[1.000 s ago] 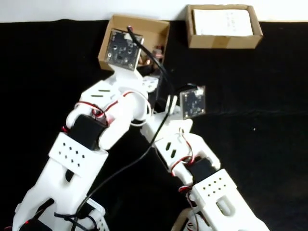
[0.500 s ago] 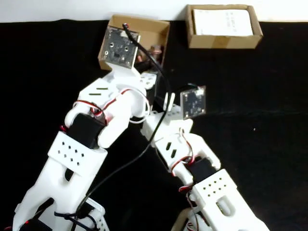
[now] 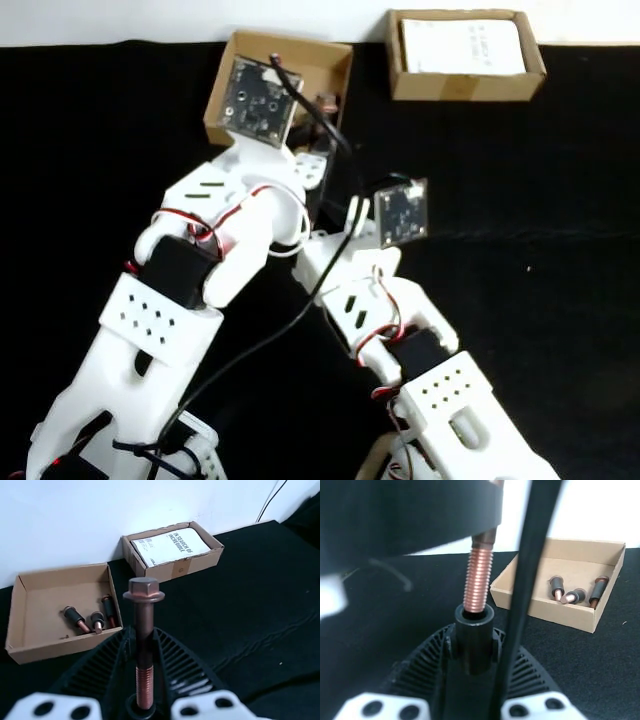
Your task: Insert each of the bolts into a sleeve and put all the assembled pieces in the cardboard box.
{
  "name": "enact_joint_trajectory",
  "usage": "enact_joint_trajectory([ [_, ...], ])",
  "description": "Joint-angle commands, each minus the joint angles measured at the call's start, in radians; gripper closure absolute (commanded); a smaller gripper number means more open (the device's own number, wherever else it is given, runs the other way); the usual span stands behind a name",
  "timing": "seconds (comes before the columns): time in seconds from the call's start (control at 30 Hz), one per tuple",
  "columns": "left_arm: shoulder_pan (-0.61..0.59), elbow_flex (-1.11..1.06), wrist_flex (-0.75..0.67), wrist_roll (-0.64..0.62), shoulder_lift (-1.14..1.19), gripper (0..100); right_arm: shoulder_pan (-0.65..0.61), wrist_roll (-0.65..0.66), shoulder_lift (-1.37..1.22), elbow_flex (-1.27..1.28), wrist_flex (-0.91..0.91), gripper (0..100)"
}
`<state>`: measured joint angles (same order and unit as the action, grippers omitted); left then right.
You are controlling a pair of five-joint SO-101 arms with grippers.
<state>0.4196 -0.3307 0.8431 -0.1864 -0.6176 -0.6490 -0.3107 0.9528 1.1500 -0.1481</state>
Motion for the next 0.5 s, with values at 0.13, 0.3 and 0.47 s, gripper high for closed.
enact_joint_trajectory([
  [0.13,-0.012,-0.051,-0.017,0.015,-0.005,99,-0.002,-0.008,0.013,-0.013,0.021,99.1],
  [0.3,-0.012,-0.070,-0.017,0.015,-0.010,99,-0.001,-0.008,0.012,-0.013,0.021,99.1],
  [0.47,-0.033,-0.064,-0.005,0.015,-0.015,99,-0.001,-0.008,0.012,-0.012,0.021,99.1],
])
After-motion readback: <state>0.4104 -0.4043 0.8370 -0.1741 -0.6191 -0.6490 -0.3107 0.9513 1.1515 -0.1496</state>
